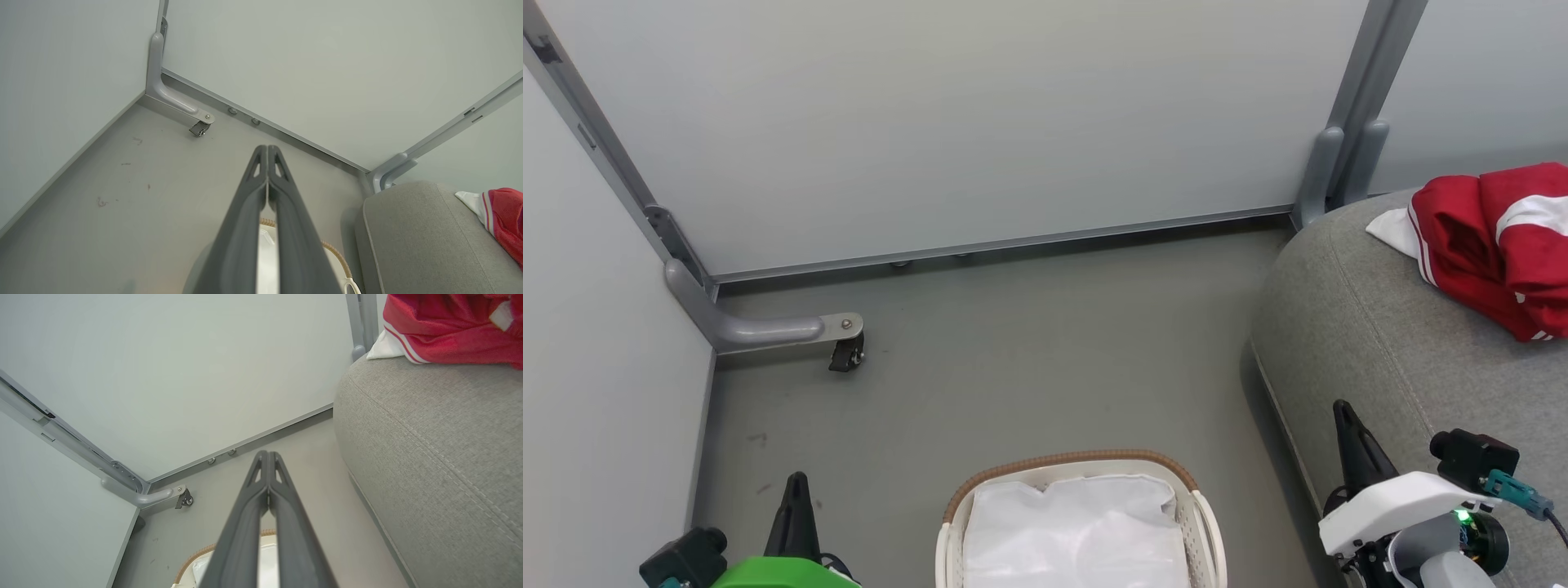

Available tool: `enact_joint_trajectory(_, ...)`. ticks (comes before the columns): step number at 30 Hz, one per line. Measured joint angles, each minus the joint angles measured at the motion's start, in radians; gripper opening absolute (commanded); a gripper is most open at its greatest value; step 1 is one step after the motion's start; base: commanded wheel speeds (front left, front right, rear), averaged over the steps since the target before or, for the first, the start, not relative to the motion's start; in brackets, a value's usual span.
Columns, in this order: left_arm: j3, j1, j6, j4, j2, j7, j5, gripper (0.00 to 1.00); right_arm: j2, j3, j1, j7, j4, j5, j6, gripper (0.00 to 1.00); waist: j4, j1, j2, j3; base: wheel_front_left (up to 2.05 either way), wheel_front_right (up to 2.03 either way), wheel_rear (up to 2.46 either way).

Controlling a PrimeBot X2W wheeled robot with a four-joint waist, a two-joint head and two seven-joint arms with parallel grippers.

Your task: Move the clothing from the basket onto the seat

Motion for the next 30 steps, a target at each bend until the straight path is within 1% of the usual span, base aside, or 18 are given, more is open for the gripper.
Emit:
enact_joint_trajectory(10,0.026,-0.021,-0.016,-0.005,0.0,0.041,-0.143,0.0,-0.001,-0.014,0.0,0.04,-0.019,0.163,0.0,0.0,-0.002,0.0,0.0,0.001,0.0,0.0,0.0)
enact_joint_trajectory(16,0.039,-0.032,-0.018,-0.008,0.0,0.063,-0.218,0.0,-0.001,-0.021,0.0,0.06,-0.029,0.25,0.0,0.0,-0.004,0.0,0.0,0.002,0.0,0.0,0.0)
enact_joint_trajectory(30,0.069,-0.057,-0.035,-0.018,0.0,0.108,-0.373,0.0,-0.002,-0.039,0.0,0.108,-0.05,0.435,0.0,0.0,-0.007,0.0,0.0,0.004,0.0,0.0,0.0)
